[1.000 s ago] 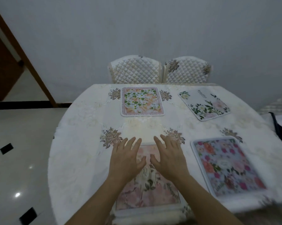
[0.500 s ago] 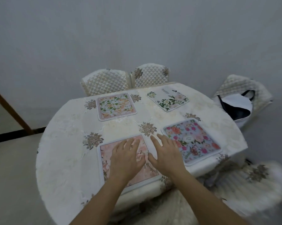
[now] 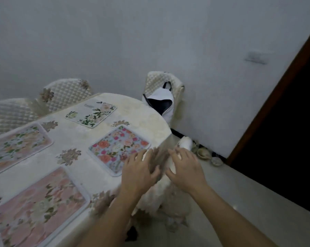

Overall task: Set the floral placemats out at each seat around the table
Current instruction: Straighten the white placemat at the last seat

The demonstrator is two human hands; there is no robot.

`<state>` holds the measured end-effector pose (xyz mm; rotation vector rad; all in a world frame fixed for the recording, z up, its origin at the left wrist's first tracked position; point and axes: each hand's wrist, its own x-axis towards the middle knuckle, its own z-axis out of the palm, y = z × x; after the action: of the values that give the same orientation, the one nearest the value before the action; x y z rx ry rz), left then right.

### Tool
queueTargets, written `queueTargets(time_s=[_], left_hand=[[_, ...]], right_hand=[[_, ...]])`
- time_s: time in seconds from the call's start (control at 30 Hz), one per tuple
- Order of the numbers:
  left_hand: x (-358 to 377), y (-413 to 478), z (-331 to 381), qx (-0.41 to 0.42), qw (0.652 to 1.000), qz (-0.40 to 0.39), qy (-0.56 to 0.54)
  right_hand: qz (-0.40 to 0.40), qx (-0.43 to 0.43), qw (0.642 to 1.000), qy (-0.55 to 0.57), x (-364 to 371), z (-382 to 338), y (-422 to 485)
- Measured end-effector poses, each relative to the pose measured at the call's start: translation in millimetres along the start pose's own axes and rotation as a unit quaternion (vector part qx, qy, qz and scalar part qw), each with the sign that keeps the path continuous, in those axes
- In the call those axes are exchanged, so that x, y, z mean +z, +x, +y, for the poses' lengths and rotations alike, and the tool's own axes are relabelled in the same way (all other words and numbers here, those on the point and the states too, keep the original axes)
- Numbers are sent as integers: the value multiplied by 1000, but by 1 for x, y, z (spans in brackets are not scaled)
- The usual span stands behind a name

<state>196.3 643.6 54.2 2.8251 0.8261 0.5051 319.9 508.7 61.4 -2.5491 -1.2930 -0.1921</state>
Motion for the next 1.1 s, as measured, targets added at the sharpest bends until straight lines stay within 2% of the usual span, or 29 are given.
queueTargets(time_s=[0.2,0.43,0.7,0.83,1.0,1.1], left_hand=[[34,36,101,47,999,-4,-17],[66,85,150,70,997,-13,6],[107,166,152,35,999,-7,1],[128,218,141,-11,1000,-7,-2],[137,265,117,-71,997,33,6],[137,279,99,-125,992,14,20]], right_hand=[[12,67,998,-6,-23,110,-20],[9,85,996,-18,-24,180,6],[-1,35,999,-24,-2,221,100],[-22,1,1000,-20,12,237,164],[-26,-58,998,2,32,237,239],[-31,-100,994,18,45,226,275]])
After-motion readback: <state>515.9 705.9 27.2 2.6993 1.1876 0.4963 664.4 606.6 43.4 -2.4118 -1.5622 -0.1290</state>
